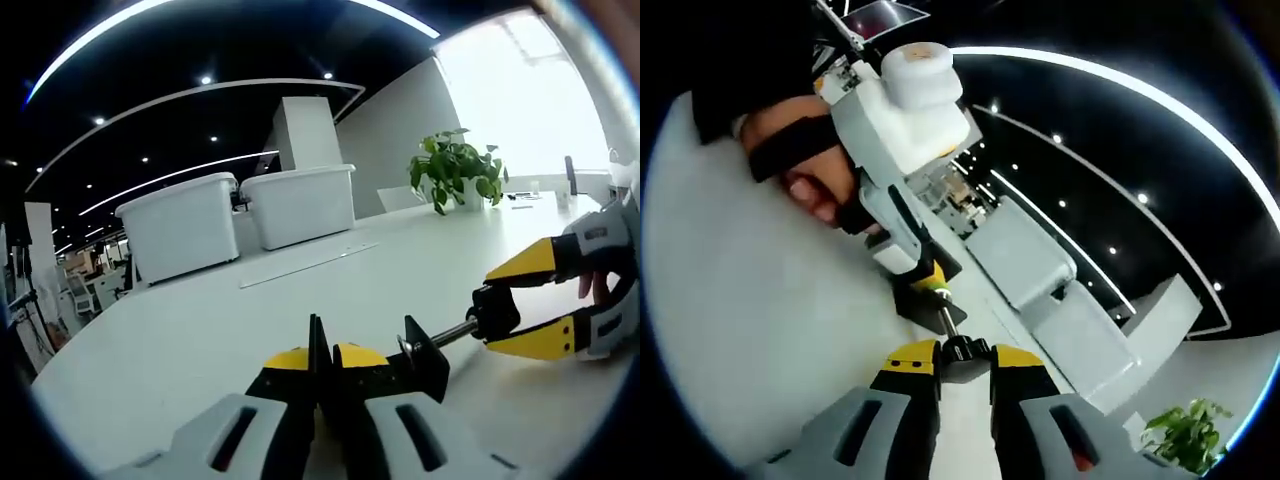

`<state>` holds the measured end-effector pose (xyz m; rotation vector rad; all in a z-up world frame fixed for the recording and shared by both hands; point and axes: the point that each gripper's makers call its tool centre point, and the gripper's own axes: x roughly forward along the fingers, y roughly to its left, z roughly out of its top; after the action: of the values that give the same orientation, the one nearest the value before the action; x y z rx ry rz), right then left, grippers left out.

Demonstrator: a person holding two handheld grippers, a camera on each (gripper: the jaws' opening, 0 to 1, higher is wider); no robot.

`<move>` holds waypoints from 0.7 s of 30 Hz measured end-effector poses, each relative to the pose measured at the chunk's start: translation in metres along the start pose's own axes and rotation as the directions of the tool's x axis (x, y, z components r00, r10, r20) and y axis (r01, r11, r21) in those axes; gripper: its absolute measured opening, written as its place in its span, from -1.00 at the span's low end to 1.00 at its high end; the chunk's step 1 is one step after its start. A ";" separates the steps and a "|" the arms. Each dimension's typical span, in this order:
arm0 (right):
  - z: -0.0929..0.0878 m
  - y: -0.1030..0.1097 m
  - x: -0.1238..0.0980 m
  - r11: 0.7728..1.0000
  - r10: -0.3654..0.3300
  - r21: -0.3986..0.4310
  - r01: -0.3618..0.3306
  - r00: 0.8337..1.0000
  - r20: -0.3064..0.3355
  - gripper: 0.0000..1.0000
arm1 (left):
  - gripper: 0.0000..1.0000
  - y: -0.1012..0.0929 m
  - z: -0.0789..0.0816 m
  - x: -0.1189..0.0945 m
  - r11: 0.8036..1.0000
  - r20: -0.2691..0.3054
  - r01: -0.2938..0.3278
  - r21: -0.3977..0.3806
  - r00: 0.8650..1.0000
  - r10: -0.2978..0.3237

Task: Clamp the fixed fixture on the desktop, loosen the retaining clip, secure it to the edge of the desk, and tighten the retaining clip.

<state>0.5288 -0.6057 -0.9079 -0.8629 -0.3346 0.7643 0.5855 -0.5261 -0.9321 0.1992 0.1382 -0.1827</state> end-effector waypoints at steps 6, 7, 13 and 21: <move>-0.003 0.005 0.002 0.985 0.094 0.151 -0.089 0.995 -0.029 -0.53 | -0.87 0.002 0.000 0.001 1.000 0.000 0.000 -0.002 1.000 0.000; -0.002 0.006 0.001 0.961 0.121 0.254 -0.110 0.992 -0.029 -0.45 | -0.87 0.001 0.000 0.002 1.000 0.000 0.001 -0.003 1.000 -0.001; -0.010 -0.021 0.003 0.716 0.145 0.695 -0.069 0.988 -0.052 -0.30 | -0.87 -0.001 0.000 0.002 1.000 0.001 0.006 -0.005 1.000 -0.006; -0.040 -0.015 0.013 0.351 0.212 0.936 -0.041 0.977 -0.037 -0.26 | -0.87 -0.003 0.002 0.002 1.000 0.001 0.012 -0.007 1.000 -0.012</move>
<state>0.5674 -0.6249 -0.9215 0.1958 0.3488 0.8645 0.5870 -0.5293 -0.9314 0.1910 0.1389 -0.1939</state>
